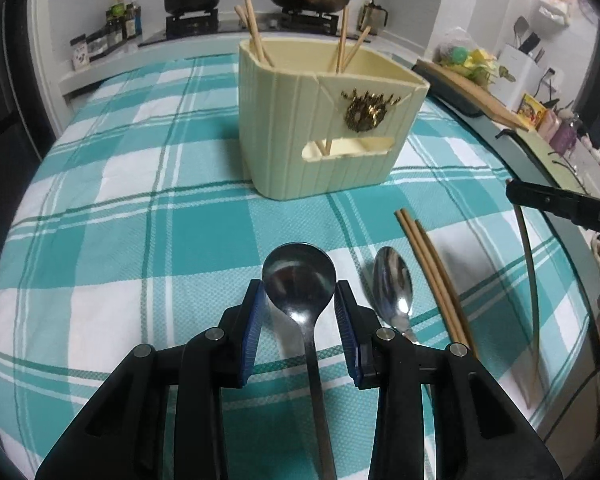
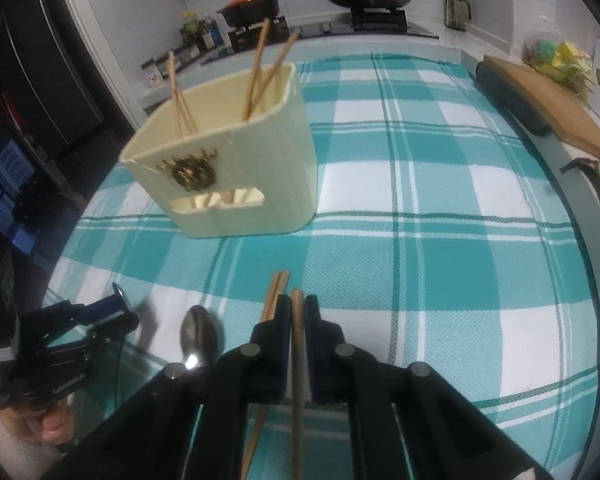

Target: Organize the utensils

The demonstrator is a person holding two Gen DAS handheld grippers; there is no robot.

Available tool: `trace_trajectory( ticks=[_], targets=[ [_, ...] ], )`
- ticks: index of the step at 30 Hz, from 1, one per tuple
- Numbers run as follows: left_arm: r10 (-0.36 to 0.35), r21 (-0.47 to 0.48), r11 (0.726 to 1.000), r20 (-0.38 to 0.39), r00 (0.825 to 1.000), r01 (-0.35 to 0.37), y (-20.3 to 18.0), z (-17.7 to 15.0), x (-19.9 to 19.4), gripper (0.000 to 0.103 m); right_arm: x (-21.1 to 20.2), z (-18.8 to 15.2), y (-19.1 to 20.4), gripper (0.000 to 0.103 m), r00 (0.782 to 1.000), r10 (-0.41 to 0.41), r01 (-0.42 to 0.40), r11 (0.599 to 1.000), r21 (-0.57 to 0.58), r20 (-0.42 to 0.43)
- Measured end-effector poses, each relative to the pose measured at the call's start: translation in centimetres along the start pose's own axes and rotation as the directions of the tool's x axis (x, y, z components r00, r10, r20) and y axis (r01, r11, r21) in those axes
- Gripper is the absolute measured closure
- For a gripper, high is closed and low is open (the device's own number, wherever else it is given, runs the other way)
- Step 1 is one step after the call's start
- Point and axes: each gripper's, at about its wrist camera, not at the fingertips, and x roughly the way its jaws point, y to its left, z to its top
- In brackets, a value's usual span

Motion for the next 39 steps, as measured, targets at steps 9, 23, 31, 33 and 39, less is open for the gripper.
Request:
trace_trajectory(
  ticks=[9,23,31,33,39],
  targets=[
    [-0.003,0.041,0.999,0.178,0.984,-0.005,-1.7,-1.1,-8.3,0.067,-10.9,-3.9,1.1,0.096,0.967,0.049,-0.045,0.999,-0.024,0.25],
    [-0.033,0.063,0.998,0.305,0.952,0.014,-3.0,-1.0,-12.9,0.068,-17.0,-5.9,2.7,0.096,0.916,0.037,-0.002,0.996,-0.088,0.399],
    [-0.052,0.058,0.998,0.342,0.938,0.034,-2.8,-0.4,-14.7,0.068,-18.7,-4.7,3.1,0.096,0.892,0.026,0.018,0.995,-0.093,0.452],
    [-0.054,0.053,0.998,0.348,0.936,0.038,-2.7,-0.2,-15.1,0.068,-18.9,-4.4,3.3,0.096,0.888,0.026,0.02,0.995,-0.095,0.459],
    [-0.07,0.035,0.997,0.359,0.931,0.062,-2.2,0.5,-16.2,0.068,-19.8,-3.5,4.0,0.096,0.874,0.025,0.035,0.993,-0.113,0.485]
  ],
)
